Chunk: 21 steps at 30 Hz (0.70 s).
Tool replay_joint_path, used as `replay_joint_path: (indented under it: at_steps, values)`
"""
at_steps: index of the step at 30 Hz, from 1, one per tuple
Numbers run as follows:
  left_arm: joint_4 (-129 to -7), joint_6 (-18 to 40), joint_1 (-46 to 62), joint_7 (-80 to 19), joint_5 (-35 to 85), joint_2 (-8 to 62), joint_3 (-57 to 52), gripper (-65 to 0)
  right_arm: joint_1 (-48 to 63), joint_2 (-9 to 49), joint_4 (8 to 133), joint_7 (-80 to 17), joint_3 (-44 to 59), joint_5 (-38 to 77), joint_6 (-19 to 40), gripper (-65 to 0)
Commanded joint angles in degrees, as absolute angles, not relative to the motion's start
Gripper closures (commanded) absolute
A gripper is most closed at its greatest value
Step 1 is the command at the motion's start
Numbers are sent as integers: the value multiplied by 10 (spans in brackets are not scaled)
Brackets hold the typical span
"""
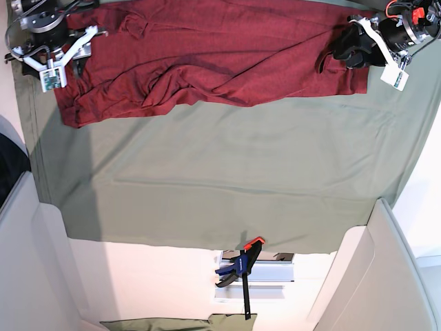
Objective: Fold the T-shirt properly
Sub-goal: 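Hold the shirt side edges with both grippers and pull them taut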
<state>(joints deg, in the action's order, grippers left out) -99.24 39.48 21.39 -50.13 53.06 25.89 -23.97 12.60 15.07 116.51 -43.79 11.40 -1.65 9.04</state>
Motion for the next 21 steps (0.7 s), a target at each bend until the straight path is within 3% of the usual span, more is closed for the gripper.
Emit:
replay_joint_path:
  at_steps: [1,4,11,21]
  values:
    - [-1001,400,212,-491,543,269,-243,-310,117,155,1164,-422,138,-4,79,-387]
    - [-1001,400,211,-496,545,270,-243,-310,98,155,1117,-418,203,40,79,-426]
    - [-1001,400,211,-495,555,301,-243,-310,35,155,982,-405,285,105,80,-426]
    - [-1001,400,211,-489,553,308,-243,-309,-43,151,882,-404,294,133,82,-426]
